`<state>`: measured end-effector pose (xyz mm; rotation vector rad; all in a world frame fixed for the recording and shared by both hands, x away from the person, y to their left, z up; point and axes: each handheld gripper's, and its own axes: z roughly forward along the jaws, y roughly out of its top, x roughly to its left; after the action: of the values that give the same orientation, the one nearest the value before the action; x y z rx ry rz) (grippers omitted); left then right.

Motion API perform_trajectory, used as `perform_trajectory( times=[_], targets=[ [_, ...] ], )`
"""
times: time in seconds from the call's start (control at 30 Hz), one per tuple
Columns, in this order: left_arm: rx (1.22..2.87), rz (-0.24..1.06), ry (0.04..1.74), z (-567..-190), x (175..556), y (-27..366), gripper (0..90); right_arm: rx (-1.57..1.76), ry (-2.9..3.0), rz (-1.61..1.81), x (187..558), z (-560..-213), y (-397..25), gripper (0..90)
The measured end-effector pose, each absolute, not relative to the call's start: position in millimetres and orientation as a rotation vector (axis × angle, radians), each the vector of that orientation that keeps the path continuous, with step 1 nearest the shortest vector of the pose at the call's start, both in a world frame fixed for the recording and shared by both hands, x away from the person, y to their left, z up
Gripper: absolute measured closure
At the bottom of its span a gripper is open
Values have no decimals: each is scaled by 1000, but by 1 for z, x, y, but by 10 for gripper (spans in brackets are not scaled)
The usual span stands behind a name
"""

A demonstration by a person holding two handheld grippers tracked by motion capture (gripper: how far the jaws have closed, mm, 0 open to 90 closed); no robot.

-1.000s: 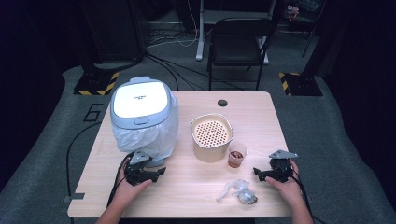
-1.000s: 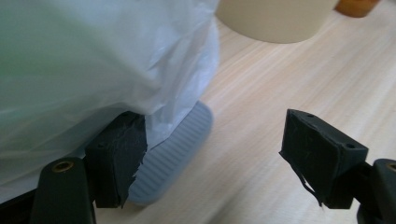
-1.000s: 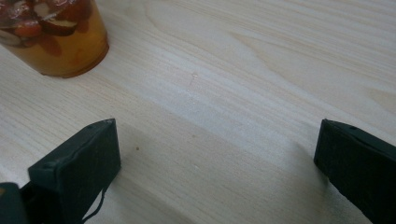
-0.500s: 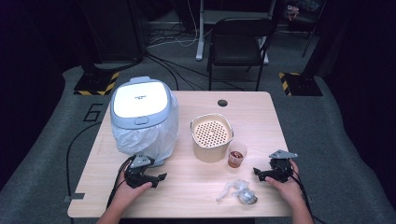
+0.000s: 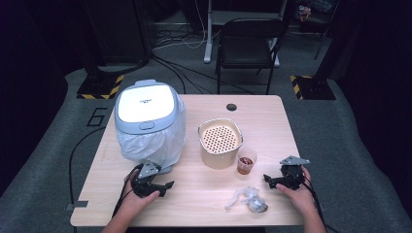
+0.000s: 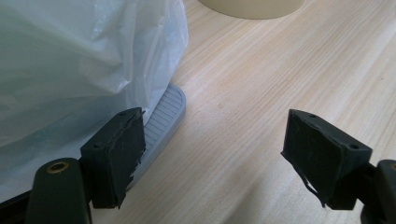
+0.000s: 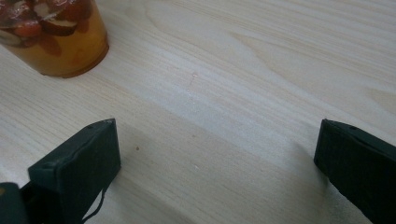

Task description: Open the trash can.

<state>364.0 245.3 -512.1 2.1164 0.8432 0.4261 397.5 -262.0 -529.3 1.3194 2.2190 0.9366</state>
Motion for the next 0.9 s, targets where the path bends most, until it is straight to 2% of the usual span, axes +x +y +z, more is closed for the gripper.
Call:
perform_trajectory(
  times=[0.23, 0.53, 0.9],
  targets=[
    [2109, 394, 863, -515, 364, 245, 208, 1319, 2219, 937, 397, -529, -262, 0],
    [2178, 471, 817, -522, 364, 240, 208, 1318, 2230, 937, 397, -529, -262, 0],
    [2175, 478, 818, -524, 362, 240, 208, 1314, 2220, 936, 396, -529, -261, 7]
  ],
)
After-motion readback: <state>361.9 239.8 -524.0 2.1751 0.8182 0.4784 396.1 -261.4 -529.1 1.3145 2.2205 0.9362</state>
